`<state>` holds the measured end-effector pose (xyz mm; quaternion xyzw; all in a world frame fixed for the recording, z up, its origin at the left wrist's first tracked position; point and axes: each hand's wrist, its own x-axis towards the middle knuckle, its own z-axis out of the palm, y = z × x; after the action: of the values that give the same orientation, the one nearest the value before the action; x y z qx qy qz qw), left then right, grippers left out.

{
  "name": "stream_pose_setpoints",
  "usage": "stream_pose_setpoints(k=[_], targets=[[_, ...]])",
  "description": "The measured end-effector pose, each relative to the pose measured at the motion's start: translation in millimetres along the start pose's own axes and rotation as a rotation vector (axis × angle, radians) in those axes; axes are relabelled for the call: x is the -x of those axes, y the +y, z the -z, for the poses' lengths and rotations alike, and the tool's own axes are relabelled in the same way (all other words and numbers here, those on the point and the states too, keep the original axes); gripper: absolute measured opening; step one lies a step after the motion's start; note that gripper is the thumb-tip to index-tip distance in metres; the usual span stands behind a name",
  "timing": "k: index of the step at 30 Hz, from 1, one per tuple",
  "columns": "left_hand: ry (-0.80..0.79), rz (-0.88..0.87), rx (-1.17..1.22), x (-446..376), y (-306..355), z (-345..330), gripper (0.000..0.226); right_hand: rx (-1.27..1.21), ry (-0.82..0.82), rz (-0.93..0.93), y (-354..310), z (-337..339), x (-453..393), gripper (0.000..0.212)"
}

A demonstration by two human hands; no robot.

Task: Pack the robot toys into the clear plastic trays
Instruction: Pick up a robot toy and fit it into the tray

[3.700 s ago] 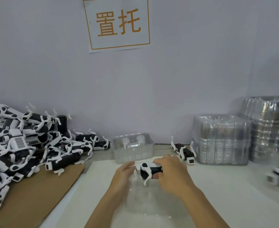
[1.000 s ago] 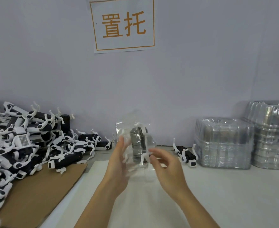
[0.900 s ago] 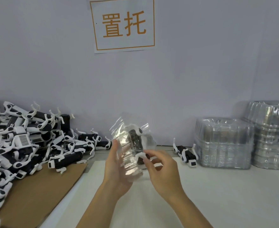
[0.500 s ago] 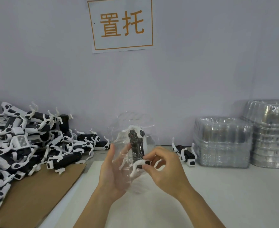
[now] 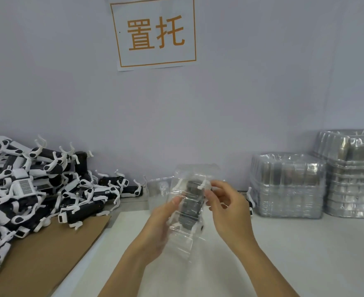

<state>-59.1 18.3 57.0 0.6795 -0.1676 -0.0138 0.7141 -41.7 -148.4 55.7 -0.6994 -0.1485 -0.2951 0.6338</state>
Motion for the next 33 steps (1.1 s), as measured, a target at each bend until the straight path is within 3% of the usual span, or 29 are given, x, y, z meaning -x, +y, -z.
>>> stream_pose_setpoints(k=[4,6,8,11,14,17,24,31,33], targets=[[0.049,-0.031,-0.210,-3,4,1,0.033,-0.156,-0.098,-0.217,1,13,-6,0.018],[0.134,-0.088,-0.396,-4,4,4,0.052,-0.263,-0.126,-0.439,2,23,-11,0.021],[0.219,-0.140,-0.720,-5,3,5,0.073,-0.411,-0.037,-0.629,7,36,-15,0.018],[0.249,-0.256,-1.215,-5,-2,1,0.084,-0.528,-0.039,-0.742,13,53,-19,0.039],[0.231,-0.318,-1.444,-7,-8,-9,0.089,-0.230,-0.188,-0.668,14,50,-18,0.073],[0.218,-0.359,-1.515,-10,-15,-18,0.089,-0.048,-0.197,-0.574,19,38,-14,0.070],[0.229,-0.334,-1.498,-10,-14,-14,0.088,-0.138,-0.172,-0.543,22,38,-11,0.063],[0.036,-0.065,-1.271,-7,-14,6,0.096,0.100,-0.273,-0.691,23,37,-9,0.037],[0.013,-0.019,-1.157,-6,-20,4,0.088,0.150,-0.301,-0.776,26,42,-8,0.032]])
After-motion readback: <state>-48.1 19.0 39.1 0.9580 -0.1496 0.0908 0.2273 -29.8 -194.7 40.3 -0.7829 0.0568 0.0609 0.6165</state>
